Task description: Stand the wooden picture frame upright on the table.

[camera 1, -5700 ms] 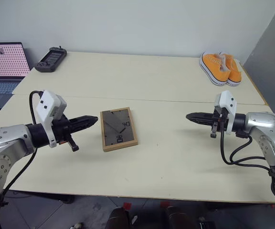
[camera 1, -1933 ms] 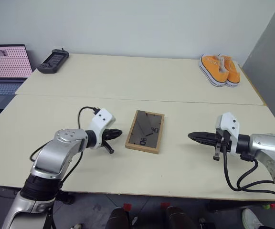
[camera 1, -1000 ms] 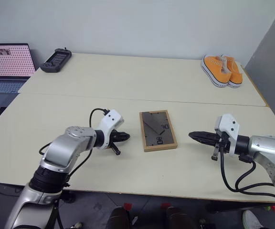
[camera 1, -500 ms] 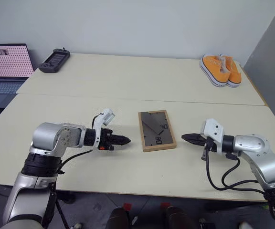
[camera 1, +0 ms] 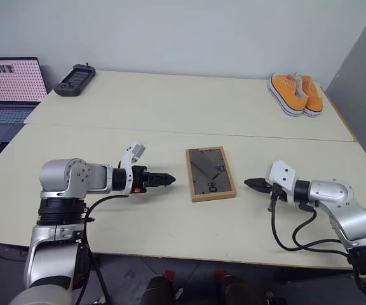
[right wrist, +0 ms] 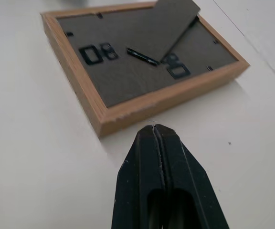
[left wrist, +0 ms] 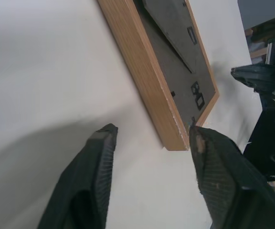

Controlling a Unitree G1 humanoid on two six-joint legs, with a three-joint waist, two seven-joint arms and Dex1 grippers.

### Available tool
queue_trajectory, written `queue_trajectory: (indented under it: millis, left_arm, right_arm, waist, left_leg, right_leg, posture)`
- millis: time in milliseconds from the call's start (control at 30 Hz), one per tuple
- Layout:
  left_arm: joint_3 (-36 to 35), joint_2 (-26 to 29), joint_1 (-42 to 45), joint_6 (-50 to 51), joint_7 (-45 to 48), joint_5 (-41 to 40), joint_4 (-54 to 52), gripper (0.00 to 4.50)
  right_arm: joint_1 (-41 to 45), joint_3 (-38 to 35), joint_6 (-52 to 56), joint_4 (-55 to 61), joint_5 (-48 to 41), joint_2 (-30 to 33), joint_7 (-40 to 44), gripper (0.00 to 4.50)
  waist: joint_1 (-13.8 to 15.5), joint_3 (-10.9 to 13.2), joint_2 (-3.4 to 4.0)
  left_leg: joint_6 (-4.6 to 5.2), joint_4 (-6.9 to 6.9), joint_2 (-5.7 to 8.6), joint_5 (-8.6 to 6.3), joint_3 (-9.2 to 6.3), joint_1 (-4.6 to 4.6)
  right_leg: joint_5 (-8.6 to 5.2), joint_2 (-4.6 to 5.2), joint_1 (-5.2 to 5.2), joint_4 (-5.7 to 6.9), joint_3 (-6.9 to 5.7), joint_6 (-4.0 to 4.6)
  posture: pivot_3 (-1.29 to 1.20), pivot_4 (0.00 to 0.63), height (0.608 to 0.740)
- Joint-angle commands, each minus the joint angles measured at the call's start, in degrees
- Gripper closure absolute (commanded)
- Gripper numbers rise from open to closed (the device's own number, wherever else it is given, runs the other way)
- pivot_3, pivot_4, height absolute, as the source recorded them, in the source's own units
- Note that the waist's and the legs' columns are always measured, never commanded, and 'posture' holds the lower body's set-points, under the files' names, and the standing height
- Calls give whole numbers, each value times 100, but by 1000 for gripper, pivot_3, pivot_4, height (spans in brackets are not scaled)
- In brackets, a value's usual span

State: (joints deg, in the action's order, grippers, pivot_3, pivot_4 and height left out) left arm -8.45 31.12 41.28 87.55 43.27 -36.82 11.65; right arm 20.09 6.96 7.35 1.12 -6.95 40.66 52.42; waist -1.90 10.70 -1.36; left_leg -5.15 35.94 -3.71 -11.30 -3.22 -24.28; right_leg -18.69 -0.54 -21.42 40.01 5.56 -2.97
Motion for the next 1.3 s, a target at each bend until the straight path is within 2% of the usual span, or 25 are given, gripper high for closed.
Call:
queue_trajectory:
  millis: [33,133,433,967,1300]
  left_arm:
    - [-188,-194,166,194,-212,-64,126,1517]
    - [-75,-383,154,130,-329,-20,192,1517]
    - [-213,-842,423,43,-724,51,634,1517]
    - [-322,-1068,638,-103,-960,26,971,1517]
    - [-365,-1022,760,-135,-948,1,1102,1517]
  right_arm:
    - [283,33,-542,-347,436,-95,-300,4500]
    - [522,224,-1008,-901,872,-239,-574,4500]
    - [695,516,-1171,-1579,1207,-995,-965,4500]
    - [399,737,-676,-1037,1285,-1891,-1360,4500]
    - [444,747,-586,-1066,1291,-1977,-1413,4500]
  waist:
    - [-1,0,0]
    - [-6,0,0]
    - [-5,0,0]
    - [-12,-1,1]
    - [-11,-1,1]
  left_leg:
    - [0,0,0,0,0,0]
    - [-1,0,0,0,1,0]
    - [-15,0,0,9,1,0]
    - [-16,0,1,9,0,10]
    - [-15,-2,1,8,0,10]
  right_leg:
    - [0,0,0,1,0,0]
    - [0,0,0,0,1,0]
    - [1,2,1,2,1,1]
    - [1,3,6,9,0,0]
    - [1,3,6,8,0,0]
  posture:
    - [0,150,740]
    - [0,150,740]
    - [0,150,740]
    - [0,150,740]
    - [0,150,740]
